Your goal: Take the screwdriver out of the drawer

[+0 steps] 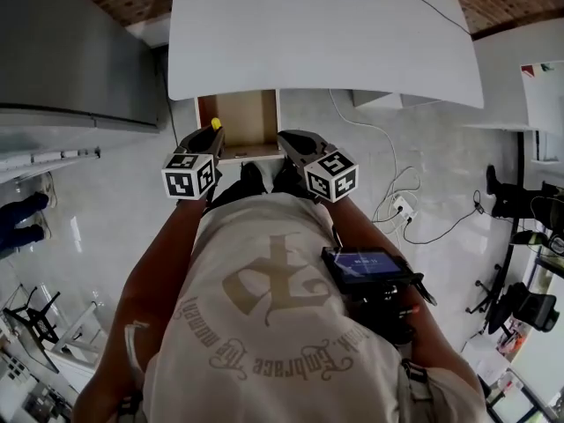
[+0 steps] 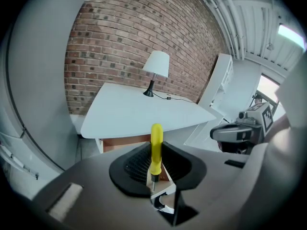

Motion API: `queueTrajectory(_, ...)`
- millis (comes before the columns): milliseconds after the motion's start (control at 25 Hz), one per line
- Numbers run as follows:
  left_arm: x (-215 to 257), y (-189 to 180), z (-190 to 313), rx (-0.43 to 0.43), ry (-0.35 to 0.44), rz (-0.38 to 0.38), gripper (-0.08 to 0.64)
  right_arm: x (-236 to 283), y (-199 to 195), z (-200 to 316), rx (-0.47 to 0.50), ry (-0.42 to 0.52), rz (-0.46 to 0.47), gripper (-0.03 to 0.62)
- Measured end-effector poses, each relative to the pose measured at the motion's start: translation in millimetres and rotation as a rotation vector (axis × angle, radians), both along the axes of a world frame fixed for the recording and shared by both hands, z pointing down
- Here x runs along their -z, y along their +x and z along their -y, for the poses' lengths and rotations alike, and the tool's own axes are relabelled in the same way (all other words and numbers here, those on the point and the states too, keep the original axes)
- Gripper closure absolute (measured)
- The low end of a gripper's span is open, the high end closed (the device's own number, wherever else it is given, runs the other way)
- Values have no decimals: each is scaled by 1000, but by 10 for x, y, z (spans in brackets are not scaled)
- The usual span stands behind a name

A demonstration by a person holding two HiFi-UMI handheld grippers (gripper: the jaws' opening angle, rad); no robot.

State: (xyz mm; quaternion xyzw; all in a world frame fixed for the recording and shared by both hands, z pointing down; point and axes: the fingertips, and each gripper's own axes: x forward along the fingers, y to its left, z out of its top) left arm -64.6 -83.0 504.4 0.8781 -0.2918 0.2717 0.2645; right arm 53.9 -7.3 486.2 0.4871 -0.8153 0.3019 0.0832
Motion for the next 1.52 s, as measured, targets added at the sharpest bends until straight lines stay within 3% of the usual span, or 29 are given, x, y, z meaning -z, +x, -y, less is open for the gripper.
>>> queueTrajectory(360,162,45,-12,44,5,-69,494,142,123,125,36,51,-11,586)
queueTrajectory(760,635,-249,85,19,98,-162,494,467,-246,272,92,111,-32,586)
queueTrajectory(1040,938,-200,238,-5,190,-191,494,759,-293,580,121,164,-34,586)
queueTrajectory(1520,1031,-9,235,-21,207,-190,494,1031,-176,717,147,213,-50,586)
